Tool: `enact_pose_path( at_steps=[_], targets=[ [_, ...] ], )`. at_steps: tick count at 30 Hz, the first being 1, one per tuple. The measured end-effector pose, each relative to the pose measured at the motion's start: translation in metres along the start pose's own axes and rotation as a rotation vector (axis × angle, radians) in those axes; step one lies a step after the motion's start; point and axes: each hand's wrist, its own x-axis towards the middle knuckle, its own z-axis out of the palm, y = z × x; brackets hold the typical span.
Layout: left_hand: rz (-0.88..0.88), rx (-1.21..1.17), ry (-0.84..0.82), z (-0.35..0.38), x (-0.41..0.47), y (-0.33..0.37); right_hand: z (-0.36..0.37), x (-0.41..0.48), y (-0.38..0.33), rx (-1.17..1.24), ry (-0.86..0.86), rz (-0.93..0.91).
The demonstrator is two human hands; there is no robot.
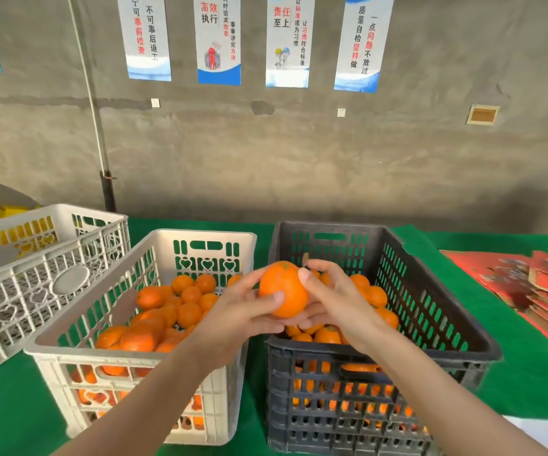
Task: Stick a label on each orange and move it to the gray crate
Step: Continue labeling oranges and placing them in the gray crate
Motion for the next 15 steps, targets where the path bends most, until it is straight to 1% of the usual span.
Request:
enact_pose_path(
  at_steps=[1,4,5,7,9,11,15],
  targets=[
    [-0.036,-0.058,0.011,0.001,0.001,0.0,-0.004,-0.003,-0.002,-0.018,-0.005,-0.021],
    [-0.117,-0.293,0.097,0.004,0.005,-0.002,-0.018,-0.009,-0.005,-0.046,0.061,-0.143],
    [-0.132,-0.323,0.114,0.005,0.005,-0.003,-0.022,-0.011,-0.006,-0.035,0.045,-0.161],
    [-0.144,-0.317,0.099,0.009,0.005,-0.005,-0.023,-0.017,-0.009,-0.049,-0.05,-0.176],
    [-0.147,-0.307,0.056,0.012,0.005,-0.007,-0.021,-0.02,-0.01,-0.162,-0.108,-0.222],
    [-0.152,-0.316,0.042,0.015,0.004,-0.008,-0.02,-0.019,-0.01,-0.278,-0.104,-0.257],
    [-0.153,-0.286,0.043,0.018,0.005,-0.009,-0.021,-0.015,-0.008,-0.398,-0.079,-0.297]
  ],
)
